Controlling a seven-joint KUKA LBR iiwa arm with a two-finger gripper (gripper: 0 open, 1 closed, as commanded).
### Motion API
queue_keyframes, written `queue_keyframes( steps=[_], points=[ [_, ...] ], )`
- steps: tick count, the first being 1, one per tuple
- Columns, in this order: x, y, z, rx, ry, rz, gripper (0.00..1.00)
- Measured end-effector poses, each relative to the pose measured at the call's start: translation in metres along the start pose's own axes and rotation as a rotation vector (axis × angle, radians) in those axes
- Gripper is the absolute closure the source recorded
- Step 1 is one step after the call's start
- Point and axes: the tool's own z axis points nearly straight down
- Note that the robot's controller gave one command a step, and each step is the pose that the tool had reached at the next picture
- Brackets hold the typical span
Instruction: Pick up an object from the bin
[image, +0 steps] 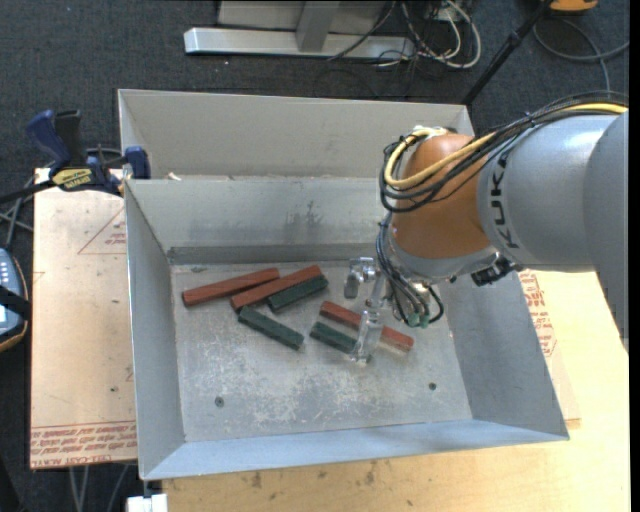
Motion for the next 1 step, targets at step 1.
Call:
queue_keyframes(
  steps=[1],
  points=[
    [0.0084, 0.0002, -0.003, 0.0, -0.004, 0.229, 0.0]
  ],
)
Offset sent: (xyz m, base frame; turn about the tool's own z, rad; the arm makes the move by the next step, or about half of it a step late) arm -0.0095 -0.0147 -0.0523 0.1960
